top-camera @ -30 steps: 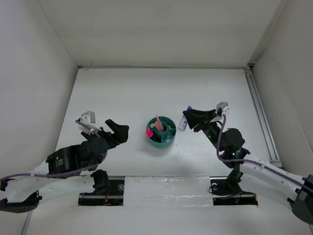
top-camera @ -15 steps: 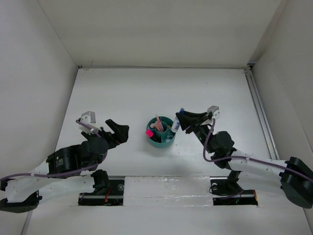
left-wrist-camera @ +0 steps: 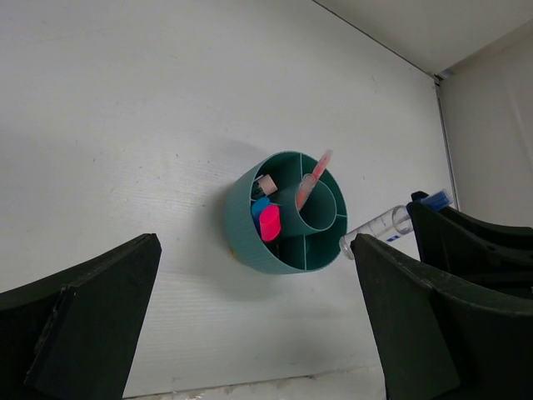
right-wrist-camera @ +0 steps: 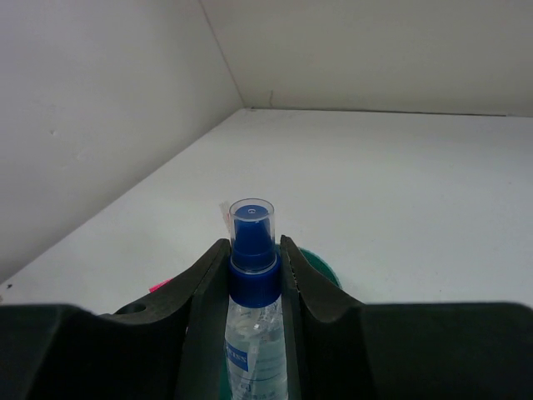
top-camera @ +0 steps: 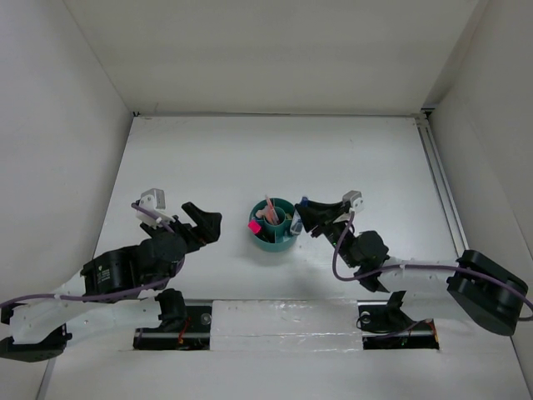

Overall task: Sort the stationery into containers
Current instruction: Place the stationery in the storage box, then reset both arms

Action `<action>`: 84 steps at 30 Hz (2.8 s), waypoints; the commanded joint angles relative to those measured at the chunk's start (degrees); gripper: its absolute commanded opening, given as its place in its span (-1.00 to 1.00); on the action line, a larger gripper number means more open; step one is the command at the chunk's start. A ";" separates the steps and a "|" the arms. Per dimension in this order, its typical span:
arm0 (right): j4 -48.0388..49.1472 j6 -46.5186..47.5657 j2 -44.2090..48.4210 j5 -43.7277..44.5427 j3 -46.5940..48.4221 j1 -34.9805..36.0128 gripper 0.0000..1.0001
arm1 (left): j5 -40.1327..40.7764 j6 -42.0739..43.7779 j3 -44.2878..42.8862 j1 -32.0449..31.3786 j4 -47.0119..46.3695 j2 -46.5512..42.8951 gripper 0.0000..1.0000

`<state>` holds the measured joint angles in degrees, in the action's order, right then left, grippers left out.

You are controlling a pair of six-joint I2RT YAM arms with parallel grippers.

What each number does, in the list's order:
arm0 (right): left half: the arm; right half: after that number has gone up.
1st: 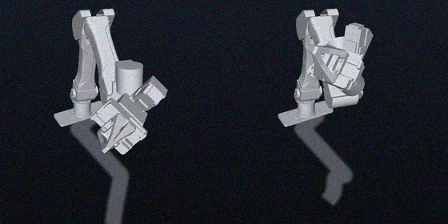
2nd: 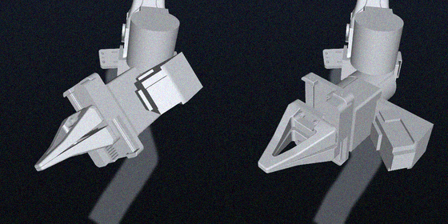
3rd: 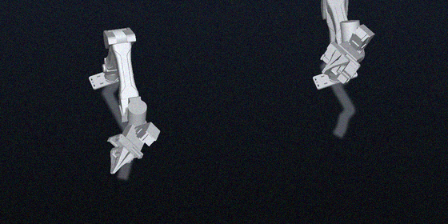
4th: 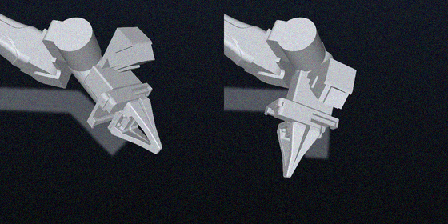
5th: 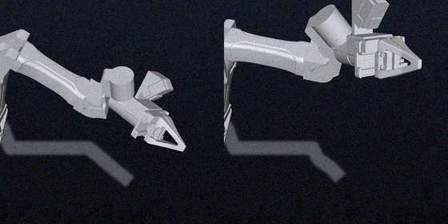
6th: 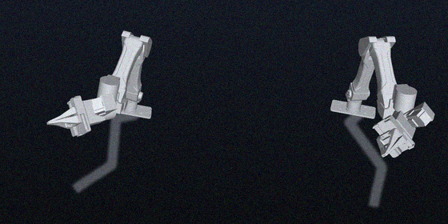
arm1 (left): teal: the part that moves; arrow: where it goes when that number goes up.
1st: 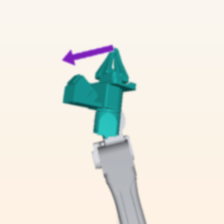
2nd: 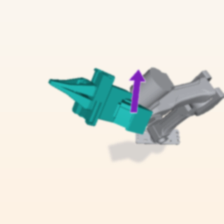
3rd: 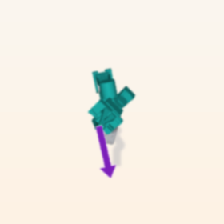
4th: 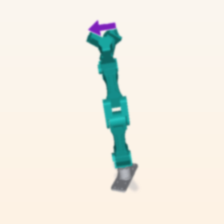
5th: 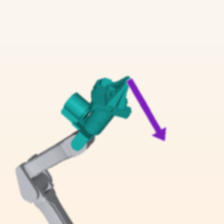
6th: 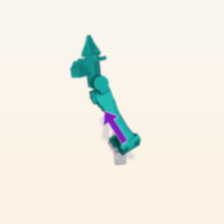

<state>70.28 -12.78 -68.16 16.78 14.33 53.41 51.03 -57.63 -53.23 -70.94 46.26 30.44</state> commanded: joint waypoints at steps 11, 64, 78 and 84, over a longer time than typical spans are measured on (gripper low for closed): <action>12.86 0.47 -2.41 -1.57 0.52 0.65 -1.00 | 0.48 0.67 0.15 -0.34 -0.64 2.87 1.00; -36.83 4.17 21.21 14.94 20.00 9.17 1.00 | 1.01 -0.29 -0.38 -0.86 1.10 1.20 1.00; -116.83 -19.82 37.74 32.44 49.72 9.17 1.00 | 8.12 -7.76 -9.78 -0.87 18.39 0.68 1.00; -135.75 -30.10 45.38 34.02 57.65 9.69 1.00 | 10.58 -7.50 -11.10 -0.87 18.43 -7.82 1.00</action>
<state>-51.33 -35.57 -26.17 47.62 67.99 62.37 55.07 -59.77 -62.39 -71.57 58.17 26.35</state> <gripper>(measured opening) 0.999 0.997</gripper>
